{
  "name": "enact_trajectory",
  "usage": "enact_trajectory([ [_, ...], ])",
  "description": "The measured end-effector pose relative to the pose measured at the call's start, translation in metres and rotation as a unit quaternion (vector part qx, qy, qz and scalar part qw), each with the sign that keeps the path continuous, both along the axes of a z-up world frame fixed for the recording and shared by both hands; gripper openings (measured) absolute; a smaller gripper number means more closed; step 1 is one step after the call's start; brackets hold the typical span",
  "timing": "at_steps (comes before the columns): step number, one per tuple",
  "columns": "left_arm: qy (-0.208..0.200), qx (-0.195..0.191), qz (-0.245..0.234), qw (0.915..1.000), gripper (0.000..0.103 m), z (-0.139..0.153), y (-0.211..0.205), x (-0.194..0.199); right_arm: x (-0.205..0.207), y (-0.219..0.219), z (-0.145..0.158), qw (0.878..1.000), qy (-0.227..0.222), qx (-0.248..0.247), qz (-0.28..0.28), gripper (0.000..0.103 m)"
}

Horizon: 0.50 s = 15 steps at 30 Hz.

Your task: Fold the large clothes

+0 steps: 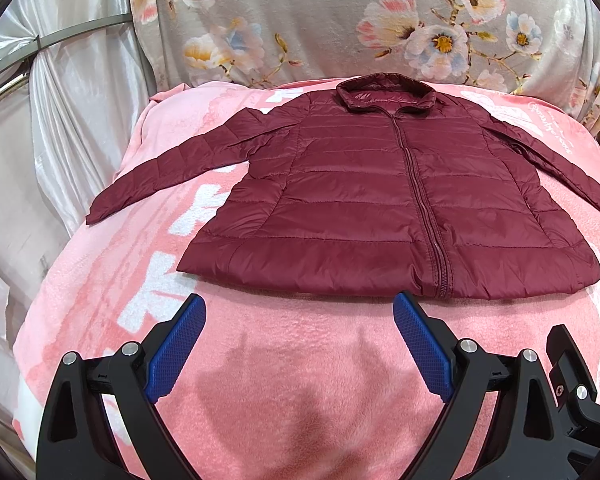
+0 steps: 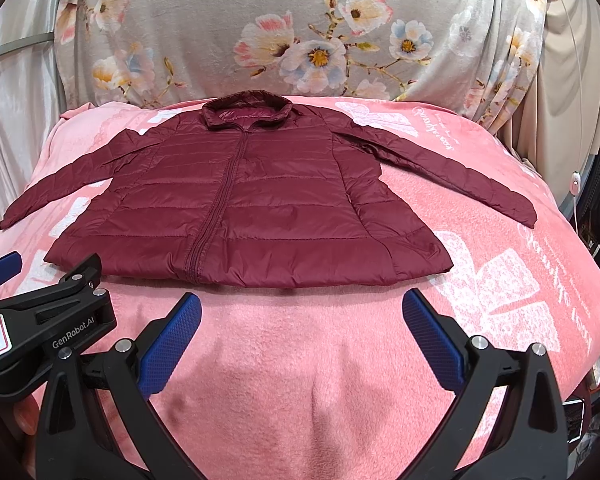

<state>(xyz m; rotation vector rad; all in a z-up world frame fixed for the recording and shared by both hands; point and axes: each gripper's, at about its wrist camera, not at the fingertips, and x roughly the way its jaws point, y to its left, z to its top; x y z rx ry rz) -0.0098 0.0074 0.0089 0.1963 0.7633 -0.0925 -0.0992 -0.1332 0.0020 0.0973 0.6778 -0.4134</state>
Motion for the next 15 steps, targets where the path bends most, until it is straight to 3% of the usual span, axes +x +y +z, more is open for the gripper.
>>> enact_trajectory([
  [15, -0.001, 0.000, 0.000, 1.0000, 0.092, -0.0004, -0.0001, -0.0002, 0.0000, 0.0015, -0.0001, 1.000, 0.000, -0.001, 0.000, 0.098],
])
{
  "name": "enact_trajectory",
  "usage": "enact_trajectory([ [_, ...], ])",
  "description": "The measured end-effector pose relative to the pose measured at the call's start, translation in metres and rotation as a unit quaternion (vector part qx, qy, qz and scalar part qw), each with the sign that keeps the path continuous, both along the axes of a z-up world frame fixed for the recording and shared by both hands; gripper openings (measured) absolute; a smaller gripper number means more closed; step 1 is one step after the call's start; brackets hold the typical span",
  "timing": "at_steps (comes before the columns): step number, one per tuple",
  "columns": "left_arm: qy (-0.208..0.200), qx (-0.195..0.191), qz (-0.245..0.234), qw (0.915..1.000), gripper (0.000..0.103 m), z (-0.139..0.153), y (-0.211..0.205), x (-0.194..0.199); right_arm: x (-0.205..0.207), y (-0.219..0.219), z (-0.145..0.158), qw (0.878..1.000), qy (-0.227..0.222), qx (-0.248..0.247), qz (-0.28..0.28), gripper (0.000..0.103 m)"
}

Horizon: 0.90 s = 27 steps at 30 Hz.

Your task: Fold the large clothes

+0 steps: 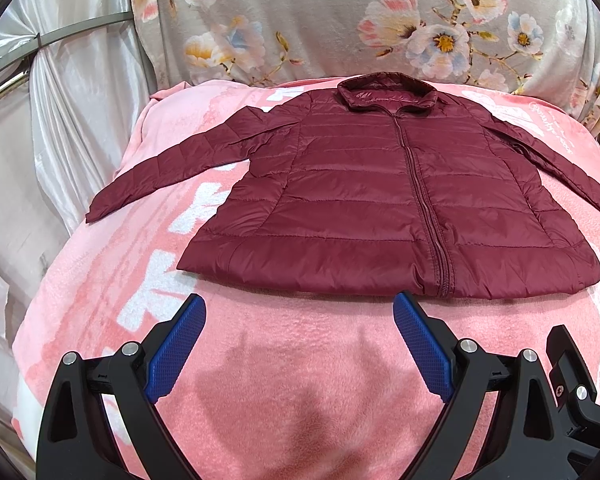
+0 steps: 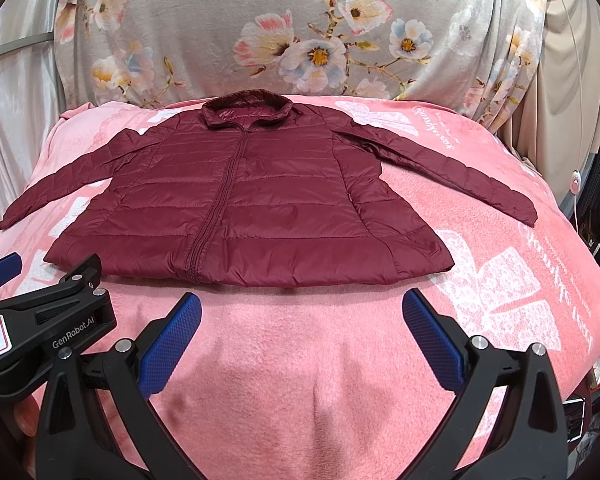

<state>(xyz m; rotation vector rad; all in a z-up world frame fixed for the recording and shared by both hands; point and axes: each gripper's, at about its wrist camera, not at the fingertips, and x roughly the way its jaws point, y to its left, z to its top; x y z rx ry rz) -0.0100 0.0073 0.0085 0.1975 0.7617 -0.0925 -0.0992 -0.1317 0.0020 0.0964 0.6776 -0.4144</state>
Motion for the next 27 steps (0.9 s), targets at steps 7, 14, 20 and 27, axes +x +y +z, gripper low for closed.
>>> enact_trajectory([
  [7, 0.000, 0.000, 0.000, 1.0000, 0.092, -0.001, -0.001, 0.001, 0.000, 0.001, 0.000, 1.000, 0.000, -0.001, 0.000, 0.098],
  [14, 0.000, 0.000, 0.000, 1.0000, 0.092, 0.000, 0.000, 0.000, 0.001, 0.004, 0.000, 1.000, 0.000, 0.000, 0.000, 0.098],
  [20, 0.002, 0.001, 0.001, 1.0000, 0.092, -0.003, 0.005, -0.002, 0.001, 0.002, 0.001, 1.000, 0.002, 0.001, 0.000, 0.098],
  [27, 0.014, 0.000, 0.000, 0.9999, 0.092, -0.014, 0.004, 0.001, 0.003, -0.011, -0.013, 0.999, 0.009, 0.034, 0.007, 0.098],
])
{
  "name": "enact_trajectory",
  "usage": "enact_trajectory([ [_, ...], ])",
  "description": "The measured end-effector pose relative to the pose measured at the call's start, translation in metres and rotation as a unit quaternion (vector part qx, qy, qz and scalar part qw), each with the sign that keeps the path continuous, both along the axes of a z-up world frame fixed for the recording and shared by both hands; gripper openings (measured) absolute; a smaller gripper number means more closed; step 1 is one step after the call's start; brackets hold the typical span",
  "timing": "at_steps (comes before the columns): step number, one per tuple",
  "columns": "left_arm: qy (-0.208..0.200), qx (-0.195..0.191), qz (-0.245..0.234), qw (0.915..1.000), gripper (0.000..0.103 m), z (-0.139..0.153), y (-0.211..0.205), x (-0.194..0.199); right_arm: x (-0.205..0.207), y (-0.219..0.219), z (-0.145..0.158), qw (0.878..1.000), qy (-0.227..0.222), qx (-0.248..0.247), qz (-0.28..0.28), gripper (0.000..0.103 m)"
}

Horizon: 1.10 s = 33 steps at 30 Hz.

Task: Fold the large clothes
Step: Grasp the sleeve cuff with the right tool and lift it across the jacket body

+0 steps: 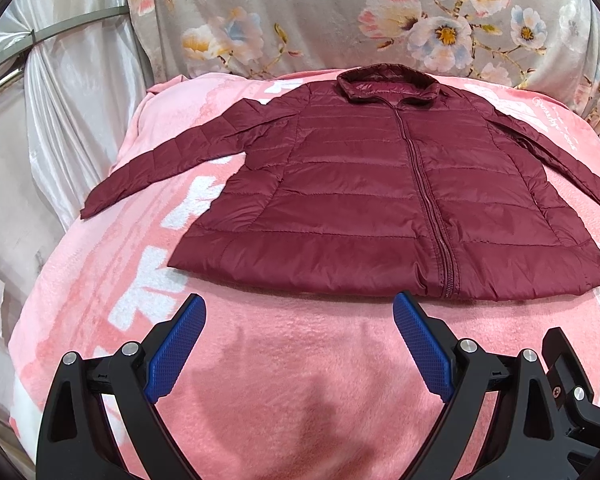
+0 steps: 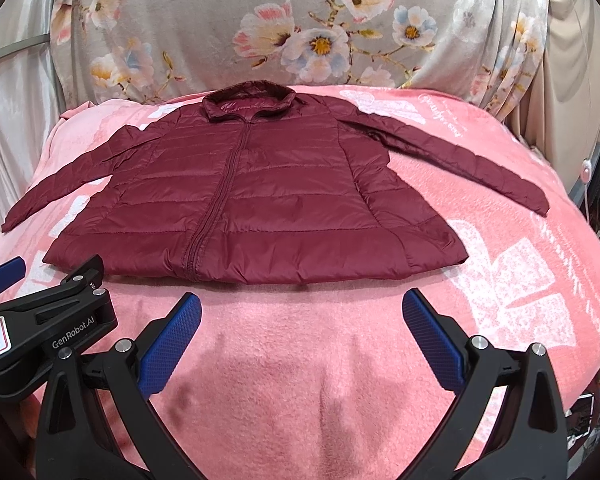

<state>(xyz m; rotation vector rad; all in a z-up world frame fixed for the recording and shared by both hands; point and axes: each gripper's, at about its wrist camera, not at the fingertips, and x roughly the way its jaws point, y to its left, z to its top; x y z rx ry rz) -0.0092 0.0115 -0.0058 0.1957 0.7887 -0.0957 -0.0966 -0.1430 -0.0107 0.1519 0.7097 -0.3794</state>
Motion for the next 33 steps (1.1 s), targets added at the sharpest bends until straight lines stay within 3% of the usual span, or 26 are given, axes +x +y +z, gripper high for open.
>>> enact_trajectory([
  [5, 0.025, -0.016, -0.004, 0.9995, 0.094, -0.007, -0.010, 0.022, 0.020, -0.032, -0.017, 0.997, 0.009, 0.080, 0.015, 0.098],
  [9, 0.020, -0.013, 0.007, 0.9997, 0.094, -0.010, -0.009, 0.042, 0.025, -0.087, -0.013, 0.996, -0.004, 0.083, -0.035, 0.098],
  [12, 0.016, -0.022, 0.014, 0.9995, 0.094, -0.009, -0.003, 0.059, 0.025, -0.153, -0.007, 0.991, -0.018, 0.075, -0.106, 0.098],
  [16, 0.026, -0.018, 0.033, 0.9990, 0.094, -0.013, 0.006, 0.089, 0.020, -0.258, -0.007, 0.973, -0.056, 0.117, -0.189, 0.098],
  [20, 0.026, -0.013, 0.056, 0.9980, 0.094, -0.017, 0.012, 0.116, 0.016, -0.352, -0.019, 0.945, -0.078, 0.162, -0.274, 0.098],
  [27, 0.003, -0.007, 0.086, 0.9963, 0.094, -0.017, 0.016, 0.149, 0.023, -0.431, -0.058, 0.899, -0.077, 0.227, -0.366, 0.098],
  [29, 0.010, -0.006, 0.083, 0.9965, 0.094, -0.018, 0.014, 0.156, 0.028, -0.440, -0.059, 0.896, -0.093, 0.213, -0.378, 0.098],
  [30, 0.018, -0.003, 0.080, 0.9967, 0.094, -0.019, 0.013, 0.160, 0.032, -0.443, -0.057, 0.897, -0.099, 0.205, -0.378, 0.091],
  [31, 0.023, -0.002, 0.078, 0.9967, 0.094, -0.020, 0.012, 0.162, 0.038, -0.447, -0.056, 0.898, -0.103, 0.205, -0.375, 0.072],
  [33, 0.034, -0.008, 0.072, 0.9968, 0.094, -0.021, 0.010, 0.169, 0.046, -0.458, -0.056, 0.895, -0.104, 0.214, -0.378, 0.051],
])
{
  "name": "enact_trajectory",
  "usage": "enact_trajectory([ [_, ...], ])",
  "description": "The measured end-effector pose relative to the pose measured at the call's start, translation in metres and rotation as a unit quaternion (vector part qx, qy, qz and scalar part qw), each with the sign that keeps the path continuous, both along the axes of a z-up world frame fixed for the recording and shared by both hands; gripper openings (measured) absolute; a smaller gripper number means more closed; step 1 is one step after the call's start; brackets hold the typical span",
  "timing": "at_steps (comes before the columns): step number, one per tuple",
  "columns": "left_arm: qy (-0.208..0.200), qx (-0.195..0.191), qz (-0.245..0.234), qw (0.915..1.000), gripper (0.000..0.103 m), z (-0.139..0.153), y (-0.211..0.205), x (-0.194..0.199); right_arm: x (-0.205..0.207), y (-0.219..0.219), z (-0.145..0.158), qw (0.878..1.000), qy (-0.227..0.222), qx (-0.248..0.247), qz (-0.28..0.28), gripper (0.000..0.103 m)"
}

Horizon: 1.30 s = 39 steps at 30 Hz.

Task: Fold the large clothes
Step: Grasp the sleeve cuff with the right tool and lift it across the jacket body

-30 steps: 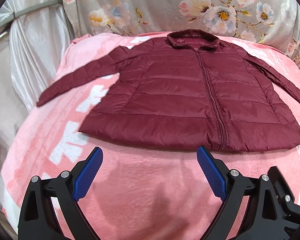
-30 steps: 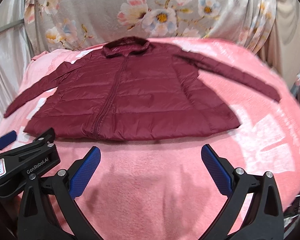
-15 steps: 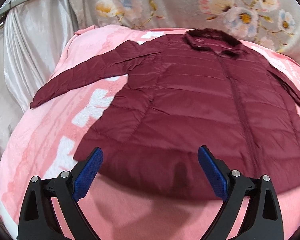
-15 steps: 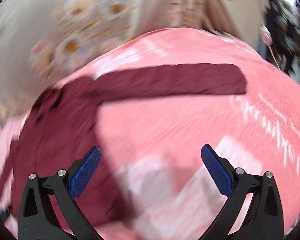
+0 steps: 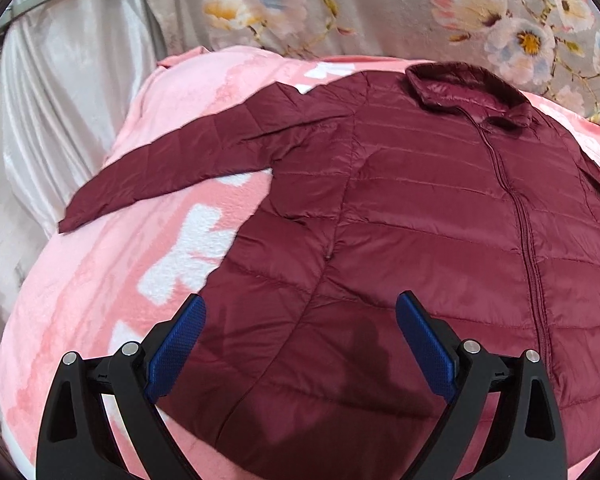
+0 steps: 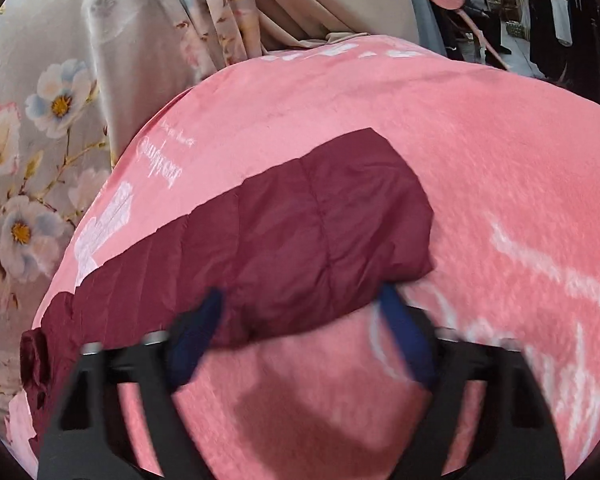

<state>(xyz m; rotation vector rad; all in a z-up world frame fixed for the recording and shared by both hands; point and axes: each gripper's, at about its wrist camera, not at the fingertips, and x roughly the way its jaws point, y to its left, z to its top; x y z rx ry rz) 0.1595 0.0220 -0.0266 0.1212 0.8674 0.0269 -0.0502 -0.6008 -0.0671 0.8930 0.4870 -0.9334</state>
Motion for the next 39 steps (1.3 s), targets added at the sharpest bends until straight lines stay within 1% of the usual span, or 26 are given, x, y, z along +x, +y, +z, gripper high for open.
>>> enact_trajectory([
  [1, 0.002, -0.002, 0.000, 1.0000, 0.094, -0.001, -0.001, 0.002, 0.006, -0.005, 0.000, 1.000, -0.013, 0.005, 0.001, 0.027],
  [2, 0.003, -0.003, -0.001, 1.0000, 0.094, -0.001, -0.002, 0.004, 0.011, -0.007, 0.002, 1.000, -0.020, 0.007, 0.003, 0.017],
  [3, 0.001, -0.001, -0.002, 1.0000, 0.094, -0.001, -0.003, 0.006, 0.014, -0.005, 0.009, 1.000, -0.024, 0.000, 0.005, 0.009],
  [4, -0.001, 0.002, -0.002, 1.0000, 0.094, -0.002, -0.004, 0.007, 0.020, -0.001, 0.017, 0.999, -0.027, -0.015, 0.009, 0.007],
  [6, -0.005, 0.009, -0.001, 0.9999, 0.094, -0.003, -0.006, 0.011, 0.038, 0.015, 0.041, 0.997, -0.033, -0.055, 0.034, 0.005],
  [7, -0.006, 0.010, 0.001, 0.9999, 0.094, -0.003, -0.006, 0.012, 0.051, 0.032, 0.060, 0.994, -0.045, -0.080, 0.059, 0.005],
  [10, -0.002, 0.013, 0.005, 0.9999, 0.094, -0.006, -0.004, 0.016, 0.095, 0.089, 0.103, 0.977, -0.075, -0.129, 0.151, 0.005],
  [12, 0.002, 0.011, 0.009, 0.9999, 0.094, -0.008, -0.001, 0.017, 0.123, 0.134, 0.122, 0.960, -0.083, -0.158, 0.214, 0.005],
  [13, 0.004, 0.010, 0.012, 0.9999, 0.094, -0.009, 0.001, 0.018, 0.143, 0.163, 0.130, 0.947, -0.086, -0.172, 0.256, 0.005],
  [15, 0.008, 0.009, 0.016, 0.9998, 0.094, -0.011, 0.004, 0.020, 0.174, 0.211, 0.136, 0.925, -0.085, -0.187, 0.321, 0.005],
  [16, 0.008, 0.009, 0.017, 0.9998, 0.094, -0.011, 0.006, 0.020, 0.193, 0.240, 0.135, 0.910, -0.085, -0.190, 0.360, 0.005],
  [18, 0.008, 0.005, 0.017, 0.9998, 0.094, -0.011, 0.012, 0.022, 0.217, 0.279, 0.128, 0.889, -0.080, -0.193, 0.408, 0.005],
  [20, 0.004, 0.002, 0.019, 0.9998, 0.094, -0.010, 0.016, 0.023, 0.243, 0.321, 0.116, 0.866, -0.068, -0.201, 0.453, 0.005],
  [21, 0.002, -0.001, 0.021, 0.9998, 0.094, -0.008, 0.020, 0.024, 0.255, 0.337, 0.107, 0.857, -0.061, -0.198, 0.472, 0.005],
  [23, -0.001, -0.006, 0.023, 0.9997, 0.094, -0.007, 0.025, 0.027, 0.268, 0.360, 0.094, 0.846, -0.053, -0.185, 0.497, 0.005],
  [24, -0.001, -0.010, 0.024, 0.9997, 0.094, -0.006, 0.027, 0.029, 0.277, 0.375, 0.084, 0.839, -0.044, -0.180, 0.512, 0.005],
  [27, -0.003, -0.021, 0.025, 0.9995, 0.094, -0.004, 0.032, 0.036, 0.288, 0.414, 0.064, 0.820, -0.019, -0.183, 0.541, 0.005],
  [29, -0.003, -0.031, 0.024, 0.9992, 0.094, -0.002, 0.032, 0.040, 0.291, 0.430, 0.054, 0.808, -0.007, -0.184, 0.559, 0.007],
  [30, -0.002, -0.038, 0.022, 0.9990, 0.094, -0.002, 0.033, 0.043, 0.293, 0.440, 0.049, 0.800, -0.002, -0.188, 0.570, 0.008],
  [31, 0.001, -0.049, 0.020, 0.9986, 0.094, 0.000, 0.033, 0.047, 0.292, 0.446, 0.048, 0.795, 0.001, -0.190, 0.576, 0.011],
  [32, 0.004, -0.059, 0.018, 0.9981, 0.094, 0.000, 0.033, 0.050, 0.290, 0.452, 0.047, 0.788, 0.001, -0.190, 0.586, 0.016],
  [33, 0.008, -0.070, 0.015, 0.9974, 0.094, 0.001, 0.032, 0.054, 0.285, 0.454, 0.048, 0.784, -0.005, -0.189, 0.591, 0.029],
  [34, 0.016, -0.089, 0.009, 0.9959, 0.094, 0.003, 0.030, 0.059, 0.280, 0.456, 0.053, 0.784, -0.015, -0.191, 0.591, 0.044],
  [36, 0.026, -0.119, 0.000, 0.9926, 0.094, 0.006, 0.027, 0.067, 0.271, 0.450, 0.062, 0.788, -0.032, -0.191, 0.584, 0.056],
  [37, 0.032, -0.138, -0.005, 0.9898, 0.094, 0.008, 0.025, 0.071, 0.265, 0.440, 0.068, 0.795, -0.038, -0.185, 0.576, 0.056],
  [39, 0.041, -0.177, -0.017, 0.9833, 0.094, 0.012, 0.017, 0.081, 0.256, 0.415, 0.073, 0.815, -0.049, -0.158, 0.555, 0.057],
])
